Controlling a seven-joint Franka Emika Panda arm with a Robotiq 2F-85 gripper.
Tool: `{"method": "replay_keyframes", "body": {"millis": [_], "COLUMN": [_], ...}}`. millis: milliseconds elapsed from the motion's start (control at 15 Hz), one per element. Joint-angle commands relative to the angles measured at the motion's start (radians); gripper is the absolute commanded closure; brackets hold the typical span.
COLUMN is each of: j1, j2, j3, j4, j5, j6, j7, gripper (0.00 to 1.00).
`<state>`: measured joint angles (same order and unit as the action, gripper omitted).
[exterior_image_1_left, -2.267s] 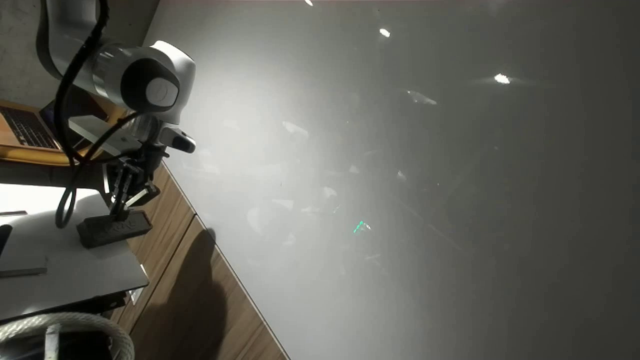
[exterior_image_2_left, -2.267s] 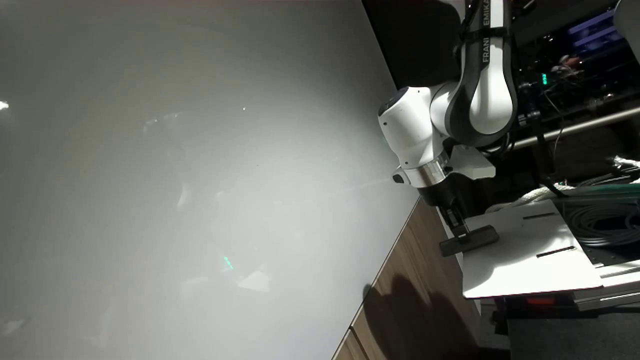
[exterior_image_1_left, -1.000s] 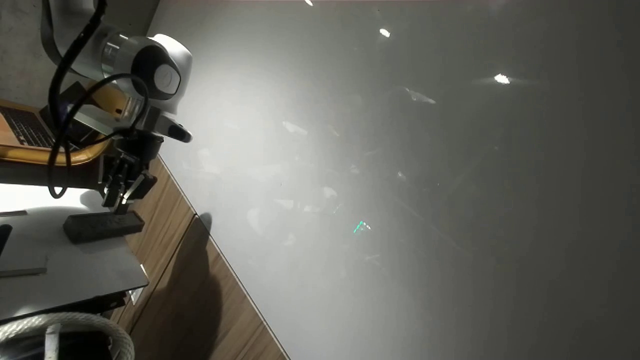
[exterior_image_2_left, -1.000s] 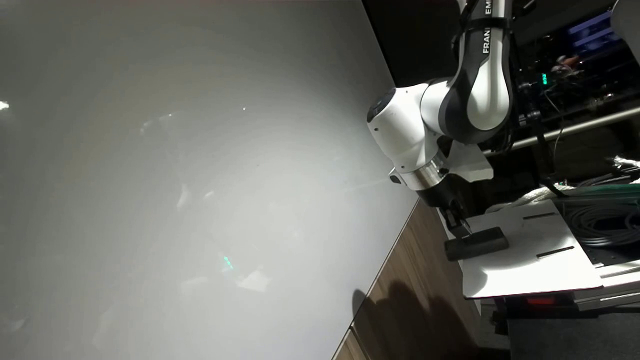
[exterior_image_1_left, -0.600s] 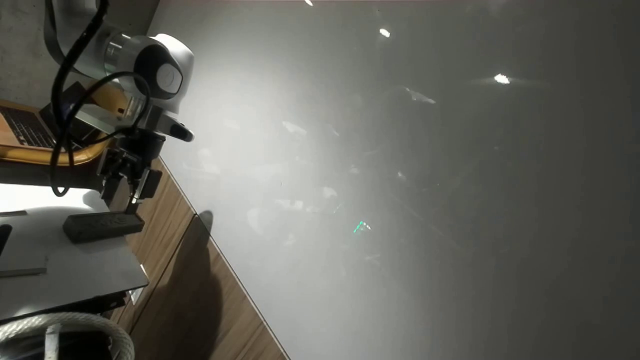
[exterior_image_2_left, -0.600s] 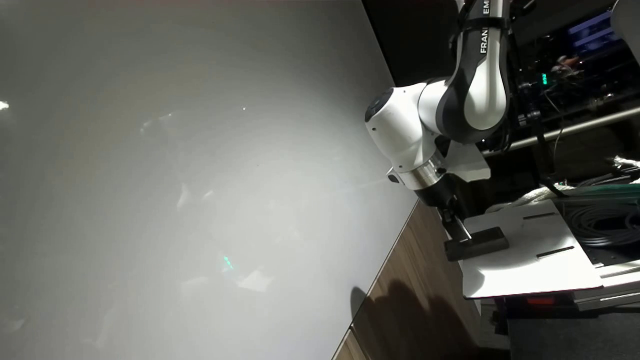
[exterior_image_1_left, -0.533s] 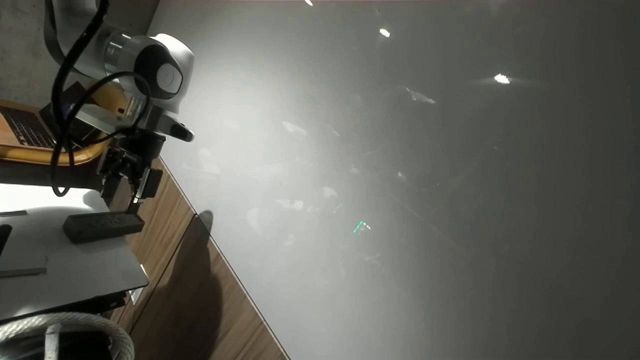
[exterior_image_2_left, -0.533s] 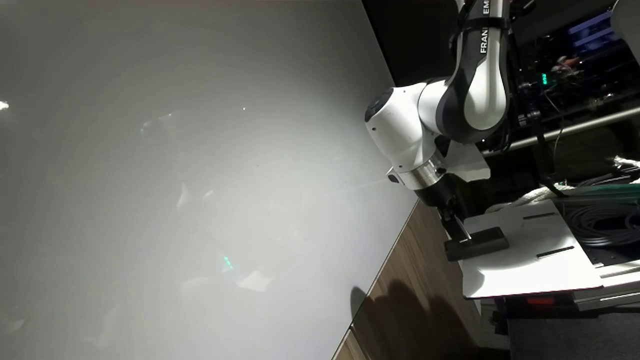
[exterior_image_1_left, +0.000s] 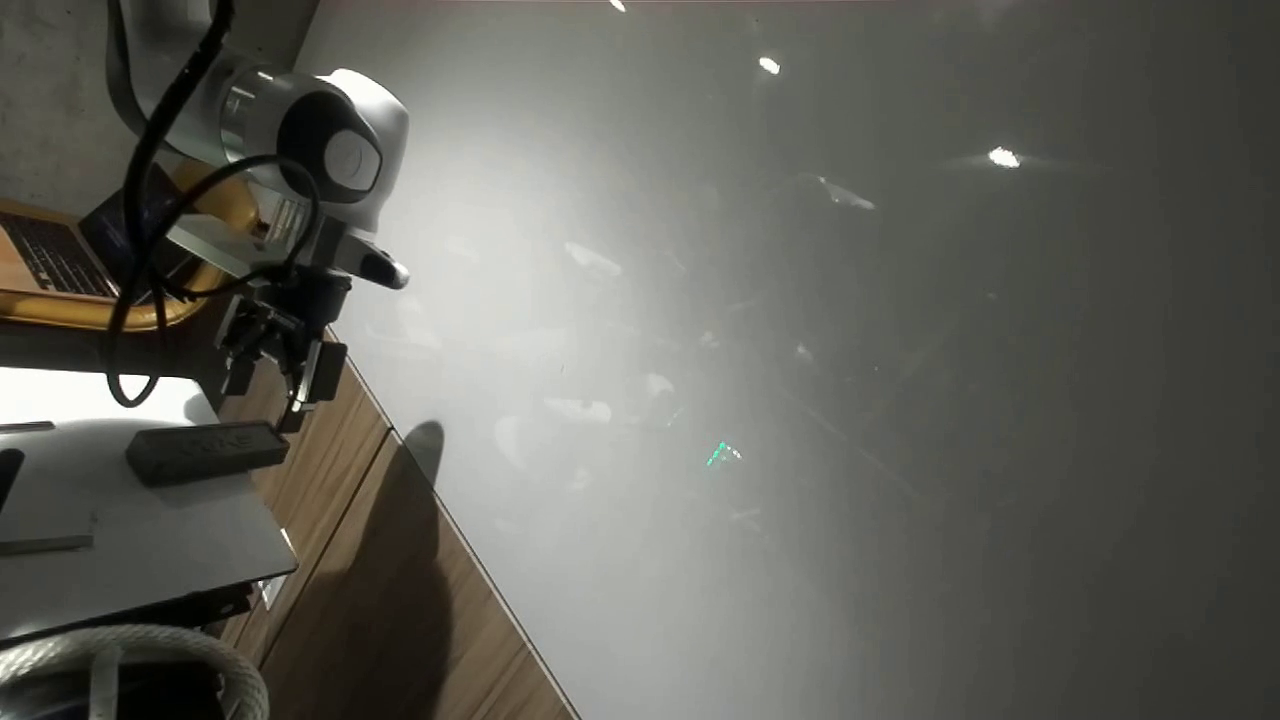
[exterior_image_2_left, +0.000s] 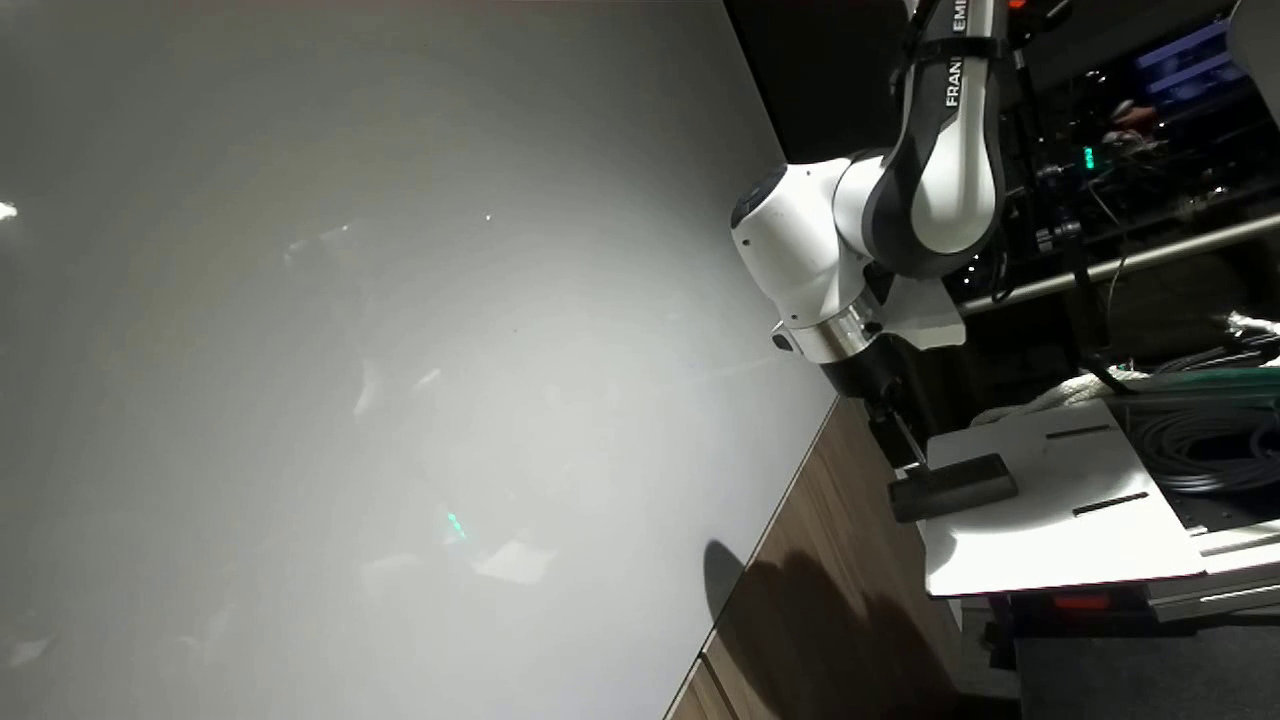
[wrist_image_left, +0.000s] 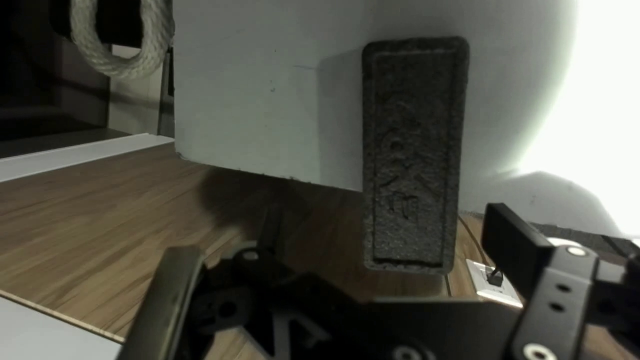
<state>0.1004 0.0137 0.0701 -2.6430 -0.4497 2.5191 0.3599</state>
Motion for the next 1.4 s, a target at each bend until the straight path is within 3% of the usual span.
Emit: {"method": "replay_keyframes", "body": {"millis": [0, 1333], "j1": [-0.006, -0.012], "j2": [-0.017, -0.058], "j3": [0.006, 0.013], "j4": [-0.002, -0.024], "j5": [0.011, 0.017], "j6": [-0.002, -0.002], "j7": [-0.009, -0.015], "gripper": [0.00, 0.00]}}
